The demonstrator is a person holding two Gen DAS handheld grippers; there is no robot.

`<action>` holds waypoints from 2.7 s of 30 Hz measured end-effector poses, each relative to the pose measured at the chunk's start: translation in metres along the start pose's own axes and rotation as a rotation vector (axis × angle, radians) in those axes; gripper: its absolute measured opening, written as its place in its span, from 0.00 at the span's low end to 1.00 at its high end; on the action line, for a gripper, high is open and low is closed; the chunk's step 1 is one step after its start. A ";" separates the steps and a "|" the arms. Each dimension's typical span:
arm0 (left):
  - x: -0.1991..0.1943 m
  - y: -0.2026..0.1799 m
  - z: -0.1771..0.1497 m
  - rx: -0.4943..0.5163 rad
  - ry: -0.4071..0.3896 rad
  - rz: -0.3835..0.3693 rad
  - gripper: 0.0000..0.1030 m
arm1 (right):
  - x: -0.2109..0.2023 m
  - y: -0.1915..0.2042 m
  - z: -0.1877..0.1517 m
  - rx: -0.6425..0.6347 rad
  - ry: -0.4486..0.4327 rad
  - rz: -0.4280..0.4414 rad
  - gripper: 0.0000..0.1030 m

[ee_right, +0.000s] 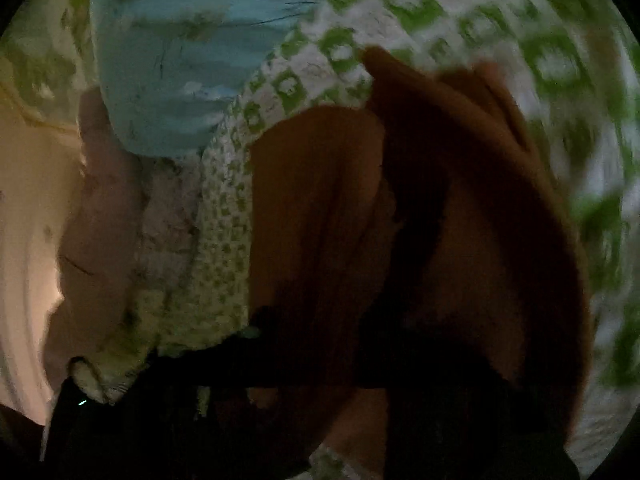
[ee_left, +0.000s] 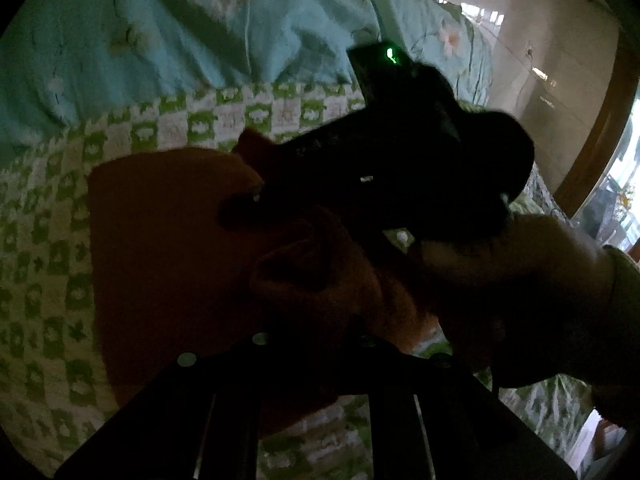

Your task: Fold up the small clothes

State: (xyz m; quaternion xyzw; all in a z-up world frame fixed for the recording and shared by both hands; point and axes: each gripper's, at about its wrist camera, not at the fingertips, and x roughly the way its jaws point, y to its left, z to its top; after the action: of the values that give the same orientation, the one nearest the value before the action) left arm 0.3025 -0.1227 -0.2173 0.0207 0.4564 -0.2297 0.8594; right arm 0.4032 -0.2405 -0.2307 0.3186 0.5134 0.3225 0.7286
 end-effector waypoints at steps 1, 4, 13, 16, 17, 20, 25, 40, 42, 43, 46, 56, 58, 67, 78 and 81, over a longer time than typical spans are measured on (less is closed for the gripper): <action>-0.004 0.001 0.004 0.000 -0.018 -0.013 0.09 | -0.008 0.010 0.003 -0.039 -0.024 0.002 0.16; -0.010 -0.006 0.019 0.022 -0.064 -0.080 0.11 | -0.044 0.036 0.006 -0.145 -0.123 0.013 0.16; 0.064 -0.006 0.005 0.032 0.131 -0.186 0.19 | -0.050 -0.033 -0.010 -0.103 -0.094 -0.166 0.15; 0.064 0.007 0.004 0.023 0.163 -0.222 0.22 | -0.047 -0.040 -0.011 -0.102 -0.107 -0.173 0.15; 0.060 0.009 0.000 0.028 0.168 -0.226 0.26 | -0.046 -0.042 -0.011 -0.100 -0.113 -0.174 0.15; 0.046 0.030 -0.003 -0.002 0.167 -0.229 0.47 | -0.046 -0.044 -0.013 -0.115 -0.108 -0.188 0.16; 0.018 0.082 -0.016 -0.115 0.160 -0.176 0.49 | -0.056 -0.031 -0.012 -0.139 -0.111 -0.262 0.26; 0.032 0.184 -0.026 -0.400 0.209 -0.053 0.75 | -0.074 -0.030 -0.029 -0.076 -0.138 -0.290 0.70; 0.044 0.189 -0.024 -0.431 0.229 -0.072 0.77 | -0.073 -0.033 -0.031 -0.065 -0.131 -0.278 0.72; 0.049 0.189 -0.023 -0.440 0.238 -0.082 0.78 | -0.071 -0.034 -0.032 -0.063 -0.125 -0.275 0.72; 0.069 0.192 -0.021 -0.483 0.271 -0.139 0.78 | -0.062 -0.038 -0.032 -0.065 -0.097 -0.275 0.73; 0.106 0.192 -0.007 -0.471 0.243 -0.211 0.22 | -0.030 -0.060 -0.028 0.108 -0.055 -0.152 0.37; 0.087 0.193 -0.007 -0.458 0.208 -0.222 0.19 | -0.031 -0.047 -0.032 0.092 -0.070 -0.142 0.33; -0.050 0.233 -0.044 -0.402 0.087 -0.129 0.19 | 0.002 0.051 -0.064 -0.076 -0.037 0.048 0.29; -0.094 0.304 -0.144 -0.565 0.115 0.047 0.22 | 0.118 0.107 -0.089 -0.207 0.137 0.085 0.29; -0.087 0.311 -0.158 -0.625 0.142 0.054 0.34 | 0.128 0.095 -0.090 -0.192 0.166 0.032 0.38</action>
State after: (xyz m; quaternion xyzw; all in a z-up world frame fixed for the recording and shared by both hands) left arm 0.2674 0.2262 -0.2944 -0.2161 0.5629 -0.0536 0.7960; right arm 0.3381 -0.0706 -0.2493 0.2279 0.5334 0.4071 0.7056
